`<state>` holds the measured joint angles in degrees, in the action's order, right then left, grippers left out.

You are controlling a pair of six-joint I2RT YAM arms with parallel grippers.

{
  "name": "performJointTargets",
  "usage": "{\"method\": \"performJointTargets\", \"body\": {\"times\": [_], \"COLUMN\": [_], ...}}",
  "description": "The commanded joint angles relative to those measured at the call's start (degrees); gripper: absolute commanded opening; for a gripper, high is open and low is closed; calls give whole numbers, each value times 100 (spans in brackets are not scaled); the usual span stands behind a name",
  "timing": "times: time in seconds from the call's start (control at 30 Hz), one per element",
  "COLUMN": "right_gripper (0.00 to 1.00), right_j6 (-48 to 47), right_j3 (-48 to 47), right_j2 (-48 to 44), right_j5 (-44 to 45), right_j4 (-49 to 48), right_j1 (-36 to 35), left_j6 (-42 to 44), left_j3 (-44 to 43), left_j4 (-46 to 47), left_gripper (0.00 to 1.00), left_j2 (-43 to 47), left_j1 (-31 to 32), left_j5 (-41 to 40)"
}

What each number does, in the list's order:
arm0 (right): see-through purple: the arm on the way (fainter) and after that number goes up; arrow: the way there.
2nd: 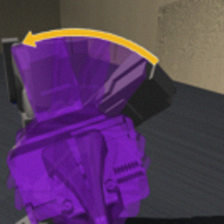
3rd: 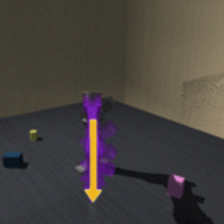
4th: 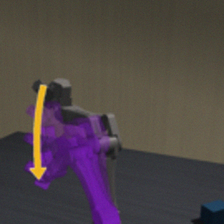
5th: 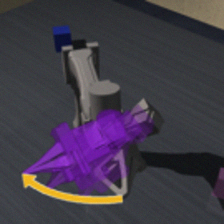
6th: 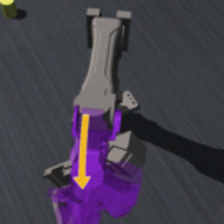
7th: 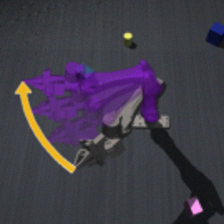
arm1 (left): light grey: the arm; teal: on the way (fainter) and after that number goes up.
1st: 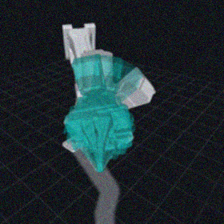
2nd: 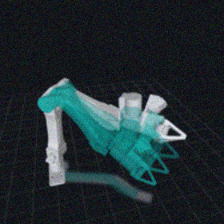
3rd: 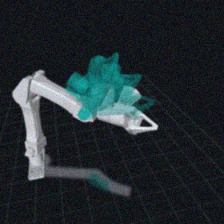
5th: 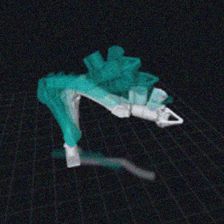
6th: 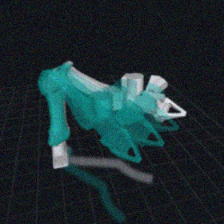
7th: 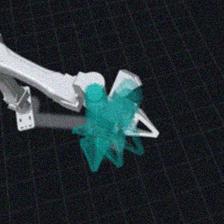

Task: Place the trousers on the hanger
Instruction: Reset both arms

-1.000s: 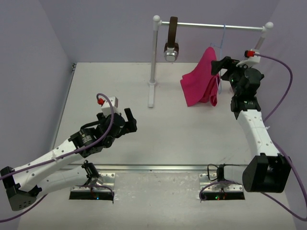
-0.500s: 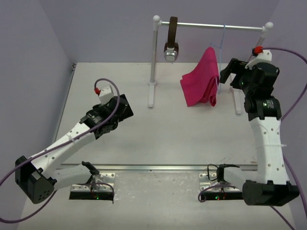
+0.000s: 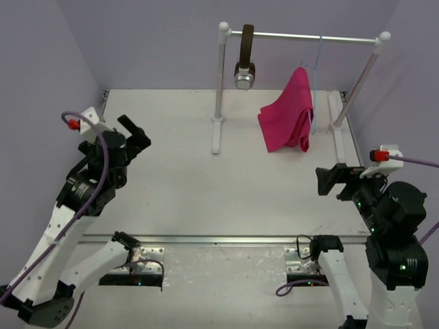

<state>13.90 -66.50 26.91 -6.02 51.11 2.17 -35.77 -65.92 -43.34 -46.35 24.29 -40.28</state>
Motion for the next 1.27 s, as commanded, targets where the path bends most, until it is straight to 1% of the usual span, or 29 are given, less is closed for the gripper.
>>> {"method": "performJointTargets", "body": {"times": [0.0,0.07,0.13,0.3,0.4,0.6,0.87,1.23], "right_gripper": [99,99,99,99,99,99,99,99], "right_j6": [-140,-133,-133,-293,-309,-78,23,87], "right_j3": [139,295,529,1001,1298,1625,1703,1702], "right_j2": [-603,-818,-970,-1424,-1614,-1752,-1667,-1636], "right_j5": [-341,-252,-73,444,744,765,745,847], "right_j4": [472,505,494,345,329,116,6,-14], "right_j1": [-160,-191,-384,-690,-913,-973,-973,-965], "left_j6": [841,1140,1321,1350,1308,1250,1183,1187], "left_j3": [800,1175,1413,1785,2066,2022,2066,2066], "left_j4": [385,606,711,788,995,887,854,863], "left_gripper": [100,100,100,100,100,100,100,100], "left_j2": [1227,1661,1890,2170,2253,1902,2098,2069], "left_j1": [-4,-4,-4,-4,-4,-4,-4,4], "left_j5": [-13,72,99,-3,190,176,96,73]}}
